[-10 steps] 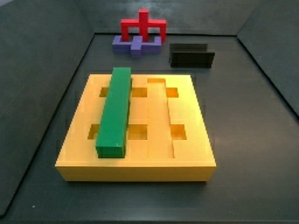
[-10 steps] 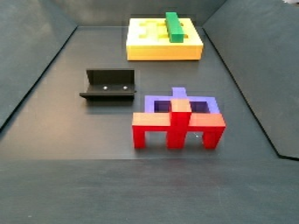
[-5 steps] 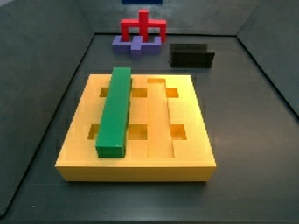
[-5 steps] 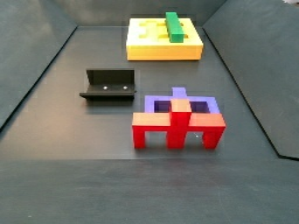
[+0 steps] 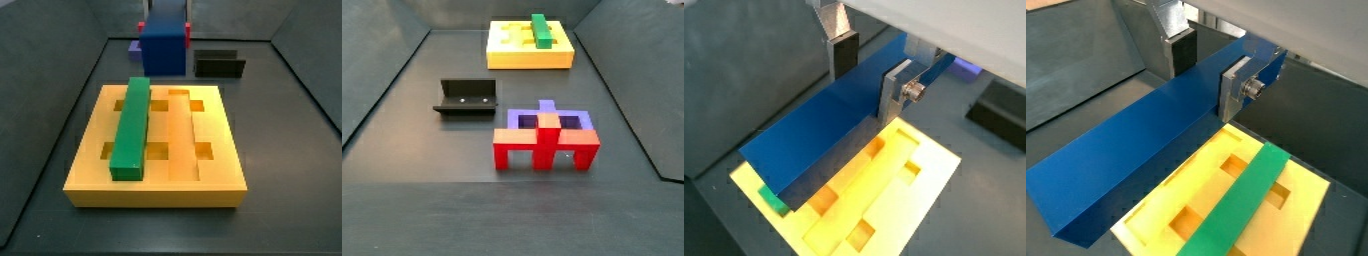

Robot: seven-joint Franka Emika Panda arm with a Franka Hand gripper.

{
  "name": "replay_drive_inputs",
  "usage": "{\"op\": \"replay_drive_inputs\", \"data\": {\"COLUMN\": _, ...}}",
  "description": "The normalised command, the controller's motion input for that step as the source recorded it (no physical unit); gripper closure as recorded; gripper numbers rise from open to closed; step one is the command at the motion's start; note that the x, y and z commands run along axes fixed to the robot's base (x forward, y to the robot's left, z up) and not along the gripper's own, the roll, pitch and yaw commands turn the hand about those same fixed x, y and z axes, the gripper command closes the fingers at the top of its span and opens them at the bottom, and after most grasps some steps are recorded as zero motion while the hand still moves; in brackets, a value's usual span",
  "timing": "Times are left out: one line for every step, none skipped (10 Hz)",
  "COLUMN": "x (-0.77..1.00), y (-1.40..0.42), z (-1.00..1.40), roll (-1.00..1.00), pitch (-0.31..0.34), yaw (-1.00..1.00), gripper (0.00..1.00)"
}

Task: Pick up the blue object. Move up. Move to above the board. Insert the blue object.
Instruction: Insert the blue object.

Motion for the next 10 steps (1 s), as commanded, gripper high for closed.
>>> {"op": "replay_drive_inputs", "data": {"x": 0.08, "y": -0.25, "z": -0.73, "roll": 0.23, "pitch": -0.141, "yaw": 0.01, "gripper": 1.00}}
{"op": "replay_drive_inputs", "data": {"x": 0.29, "y": -0.12, "z": -0.65, "roll": 0.28, "pitch": -0.046, "yaw": 0.06, "gripper": 1.00}}
{"op": "replay_drive_inputs", "data": {"x": 0.24, "y": -0.10, "z": -0.65, "roll": 0.30, "pitch": -0.019, "yaw": 0.09, "gripper": 1.00}}
{"op": "replay_drive_inputs", "data": {"x": 0.12, "y": -0.09, "z": -0.75, "roll": 0.24, "pitch": -0.063, "yaw": 0.07, "gripper": 1.00}}
{"op": "replay_drive_inputs", "data": {"x": 0.13, "y": -0.02, "z": -0.68, "roll": 0.09, "pitch": -0.034, "yaw": 0.07, "gripper": 1.00}}
{"op": "replay_drive_inputs", "data": {"x": 0.11, "y": -0.07, "z": -0.74, "roll": 0.08, "pitch": -0.091, "yaw": 0.03, "gripper": 1.00}}
{"op": "replay_drive_inputs", "data": {"x": 0.09, "y": -0.06, "z": -0.71, "roll": 0.08, "pitch": -0.094, "yaw": 0.03, "gripper": 1.00}}
{"op": "replay_drive_inputs", "data": {"x": 0.16, "y": -0.09, "z": -0.65, "roll": 0.00, "pitch": -0.111, "yaw": 0.01, "gripper": 1.00}}
{"op": "replay_drive_inputs", "data": {"x": 0.14, "y": -0.14, "z": -0.52, "roll": 0.03, "pitch": -0.093, "yaw": 0.03, "gripper": 1.00}}
{"op": "replay_drive_inputs", "data": {"x": 0.28, "y": -0.43, "z": -0.32, "roll": 0.36, "pitch": 0.000, "yaw": 0.08, "gripper": 1.00}}
